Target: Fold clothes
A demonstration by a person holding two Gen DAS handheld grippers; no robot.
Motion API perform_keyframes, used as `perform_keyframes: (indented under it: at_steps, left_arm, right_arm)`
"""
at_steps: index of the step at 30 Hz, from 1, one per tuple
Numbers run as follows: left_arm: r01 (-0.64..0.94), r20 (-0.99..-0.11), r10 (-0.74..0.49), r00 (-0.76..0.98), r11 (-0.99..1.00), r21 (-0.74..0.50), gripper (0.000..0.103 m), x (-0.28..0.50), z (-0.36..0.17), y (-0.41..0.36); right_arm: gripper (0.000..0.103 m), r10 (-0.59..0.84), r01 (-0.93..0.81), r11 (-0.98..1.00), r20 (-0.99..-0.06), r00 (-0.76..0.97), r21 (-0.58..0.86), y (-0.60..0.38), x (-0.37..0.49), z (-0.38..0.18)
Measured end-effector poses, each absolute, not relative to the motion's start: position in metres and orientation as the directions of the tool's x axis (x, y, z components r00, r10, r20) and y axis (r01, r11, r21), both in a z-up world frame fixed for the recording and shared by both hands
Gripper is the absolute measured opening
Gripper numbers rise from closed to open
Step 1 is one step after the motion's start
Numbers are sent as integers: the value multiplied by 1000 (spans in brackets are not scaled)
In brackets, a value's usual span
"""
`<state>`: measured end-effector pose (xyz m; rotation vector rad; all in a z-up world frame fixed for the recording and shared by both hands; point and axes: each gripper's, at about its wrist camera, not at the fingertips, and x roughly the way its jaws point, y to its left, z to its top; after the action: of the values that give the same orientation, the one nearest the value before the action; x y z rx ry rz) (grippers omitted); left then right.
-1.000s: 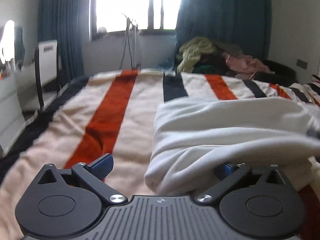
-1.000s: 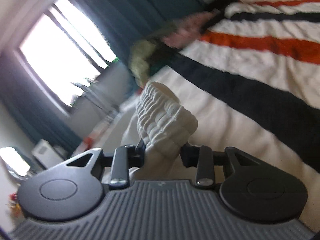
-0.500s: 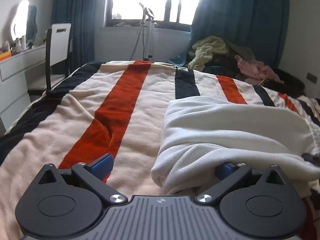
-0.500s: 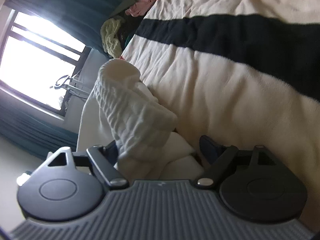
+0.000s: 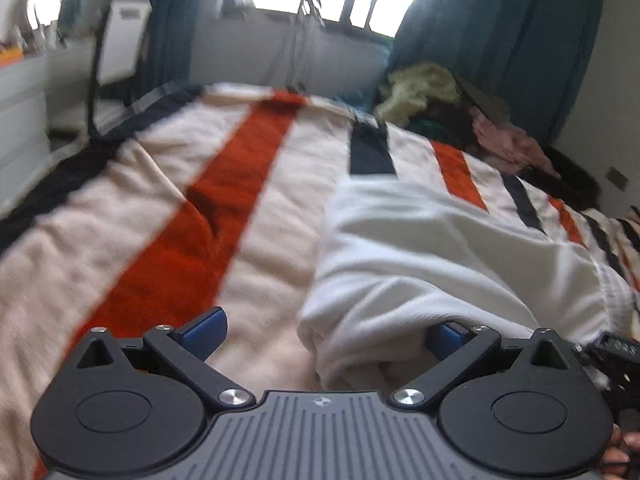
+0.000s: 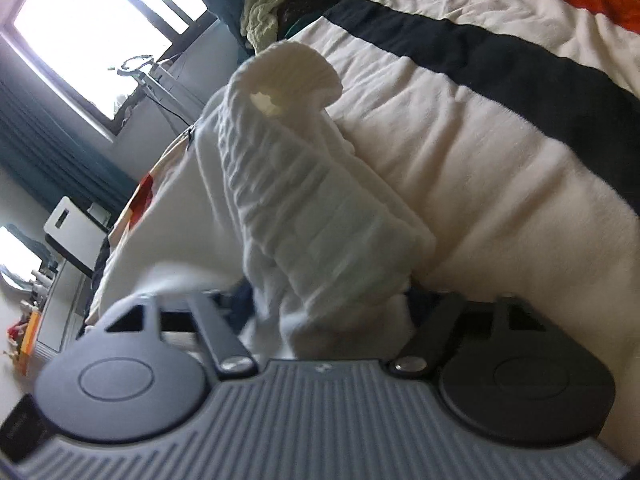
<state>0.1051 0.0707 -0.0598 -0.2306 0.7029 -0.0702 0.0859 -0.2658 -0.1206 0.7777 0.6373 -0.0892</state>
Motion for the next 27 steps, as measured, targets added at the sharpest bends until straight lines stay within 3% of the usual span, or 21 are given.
perform_keyframes:
  at_steps: [1,4,11,18,24,26,27]
  left_arm:
    - [-8,-633,-165,756,965,-260,101,103,-60,73]
    - [11,-615,-248,748,932,-363,101,91,-57,83]
    - [67,-468,-504,726,729,-681,103,87,-66,109]
    - [-77,-533,-500,682,676,-733,100,134,-97,110]
    - [-68,-544,-499,674,692,-719,75,148,-107,102]
    - [-58,-497,-529,688,643,-764,53,145,-104,109]
    - [-45,-468,-550,691,614,-788,49,143,-102,111]
  right_arm:
    - [45,144,301,713,-553,821,633,-266,82,-117]
    - [35,113,292,704,-508,854,647,-264,69,-106]
    - [33,70,272,693,-438,896,668,-263,58,-90]
    - [33,64,295,680,-454,889,671,-265,60,-95]
    - [33,85,307,647,-466,881,698,-268,58,-96]
    - [31,115,296,604,-448,886,740,-272,52,-89]
    - [30,130,289,582,-438,890,760,-274,48,-84]
